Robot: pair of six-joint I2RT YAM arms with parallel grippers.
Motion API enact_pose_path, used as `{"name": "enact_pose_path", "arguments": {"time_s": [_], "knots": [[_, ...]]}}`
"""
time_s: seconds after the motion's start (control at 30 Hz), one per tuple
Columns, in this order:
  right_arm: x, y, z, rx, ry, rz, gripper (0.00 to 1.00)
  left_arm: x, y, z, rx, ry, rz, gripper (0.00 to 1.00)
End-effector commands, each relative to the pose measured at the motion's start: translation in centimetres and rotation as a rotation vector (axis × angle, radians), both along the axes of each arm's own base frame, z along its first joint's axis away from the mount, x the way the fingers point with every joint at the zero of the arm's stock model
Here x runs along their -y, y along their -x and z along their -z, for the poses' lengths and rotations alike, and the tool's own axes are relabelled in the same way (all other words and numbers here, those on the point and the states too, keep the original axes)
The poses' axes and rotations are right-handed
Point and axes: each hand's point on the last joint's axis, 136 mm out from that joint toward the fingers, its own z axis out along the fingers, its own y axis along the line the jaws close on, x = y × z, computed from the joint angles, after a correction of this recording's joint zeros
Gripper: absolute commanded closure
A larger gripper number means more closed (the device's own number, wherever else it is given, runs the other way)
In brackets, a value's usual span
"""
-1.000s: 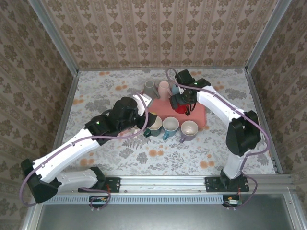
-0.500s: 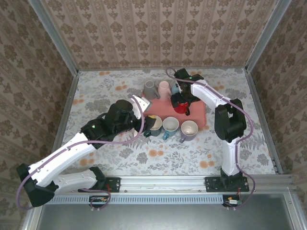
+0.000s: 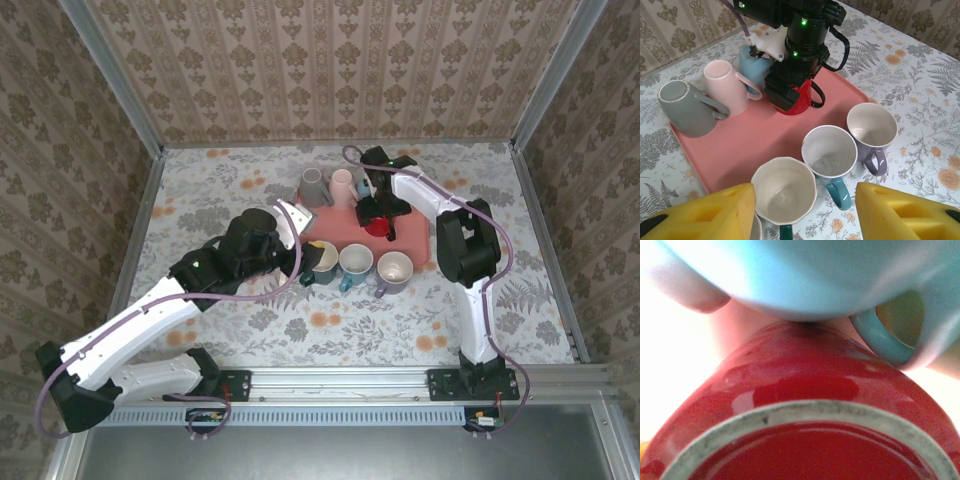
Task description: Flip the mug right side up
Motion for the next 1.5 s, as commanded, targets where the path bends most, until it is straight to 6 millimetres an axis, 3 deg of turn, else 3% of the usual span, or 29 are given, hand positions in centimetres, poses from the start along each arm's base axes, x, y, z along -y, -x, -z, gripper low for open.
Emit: {"name": "enact_pose_path", "arguments": {"time_s": [0.0,0.13,0.23,0.47,0.6,0.77,0.97,1.23,1.47], "knots": [[-0.3,-0.3,-0.8,0.012,-0.038,0.003,0.29,0.1,-0.3,-0.3,0.017,0.019,0.009,0.44],[-0.3,0.1,-3.2,0.074,-0.074,0.031,0.36,0.2,-0.4,0.1,0.006,0.015,0.008,0.45],[0.2,0.5,-6.2,0.148,-0.095,0.054,0.37,0.2,-0.6,0.4,0.0,0.01,0.003,0.45],[0.2,2.3,-16.1,0.392,-0.272,0.131,0.43,0.3,-0.8,0.5,-0.009,0.022,-0.005,0.44],[-1.2,4.1,-21.3,0.512,-0.512,0.153,0.44,0.5,-1.1,0.7,-0.073,0.07,-0.022,0.42],[-3.5,6.8,-26.7,0.61,-0.855,0.14,0.45,2.0,-1.0,-0.1,-0.235,0.288,0.024,0.36],[-4.9,9.7,-32.0,0.63,-1.266,0.098,0.46,3.4,-1.4,-4.0,-0.407,0.672,0.167,0.26],[-5.1,13.1,-35.6,0.63,-1.543,0.044,0.46,5.3,-0.9,-6.9,-0.513,0.897,0.376,0.27],[-5.6,15.3,-37.9,0.631,-1.607,-0.027,0.43,6.3,-0.7,-8.3,-0.534,0.966,0.483,0.31]]}}
